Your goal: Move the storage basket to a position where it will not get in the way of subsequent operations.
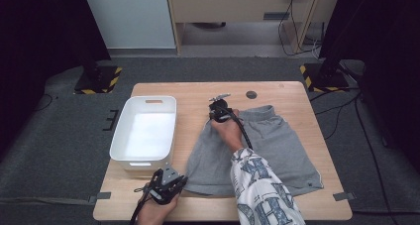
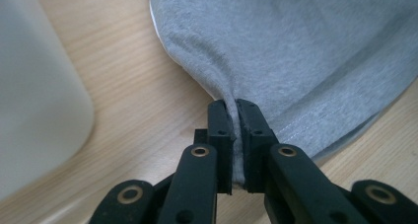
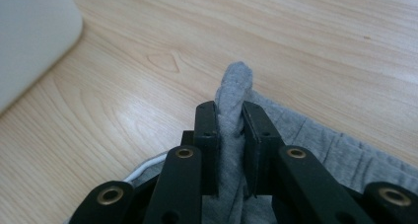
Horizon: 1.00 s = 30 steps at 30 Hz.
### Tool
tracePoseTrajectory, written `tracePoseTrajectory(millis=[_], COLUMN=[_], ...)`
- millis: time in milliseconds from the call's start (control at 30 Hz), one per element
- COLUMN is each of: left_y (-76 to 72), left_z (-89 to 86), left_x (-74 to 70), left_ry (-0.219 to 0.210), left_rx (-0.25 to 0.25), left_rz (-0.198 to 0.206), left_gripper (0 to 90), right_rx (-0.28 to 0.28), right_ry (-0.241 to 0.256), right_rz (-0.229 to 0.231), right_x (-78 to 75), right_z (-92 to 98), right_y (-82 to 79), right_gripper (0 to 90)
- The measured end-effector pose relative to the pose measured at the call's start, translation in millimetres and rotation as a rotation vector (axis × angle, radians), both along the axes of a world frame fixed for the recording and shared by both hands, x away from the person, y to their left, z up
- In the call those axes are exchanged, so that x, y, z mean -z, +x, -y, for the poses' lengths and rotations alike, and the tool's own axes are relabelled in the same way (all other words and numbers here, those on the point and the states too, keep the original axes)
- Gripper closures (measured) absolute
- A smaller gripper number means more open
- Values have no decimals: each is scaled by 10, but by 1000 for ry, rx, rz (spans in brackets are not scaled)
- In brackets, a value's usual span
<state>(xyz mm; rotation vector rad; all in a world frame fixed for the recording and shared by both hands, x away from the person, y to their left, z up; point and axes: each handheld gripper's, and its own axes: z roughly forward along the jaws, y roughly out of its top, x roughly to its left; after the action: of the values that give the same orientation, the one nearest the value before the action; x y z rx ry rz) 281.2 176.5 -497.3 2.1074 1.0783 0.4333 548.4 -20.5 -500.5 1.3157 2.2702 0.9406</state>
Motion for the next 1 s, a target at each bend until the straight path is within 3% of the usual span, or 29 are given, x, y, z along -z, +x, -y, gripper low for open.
tracePoseTrajectory(millis=[400,1000], left_y=[-20,33], left_z=[-203,-402], left_x=[-231,-350], left_ry=[-45,-76], left_rx=[-41,-76], left_rz=[55,64], left_gripper=[855,857], right_rx=[-11,-7], right_ry=[55,90], right_rz=[7,2], right_x=[-207,-318], right_z=[-139,-250], right_y=[-1,38], right_gripper=[787,787])
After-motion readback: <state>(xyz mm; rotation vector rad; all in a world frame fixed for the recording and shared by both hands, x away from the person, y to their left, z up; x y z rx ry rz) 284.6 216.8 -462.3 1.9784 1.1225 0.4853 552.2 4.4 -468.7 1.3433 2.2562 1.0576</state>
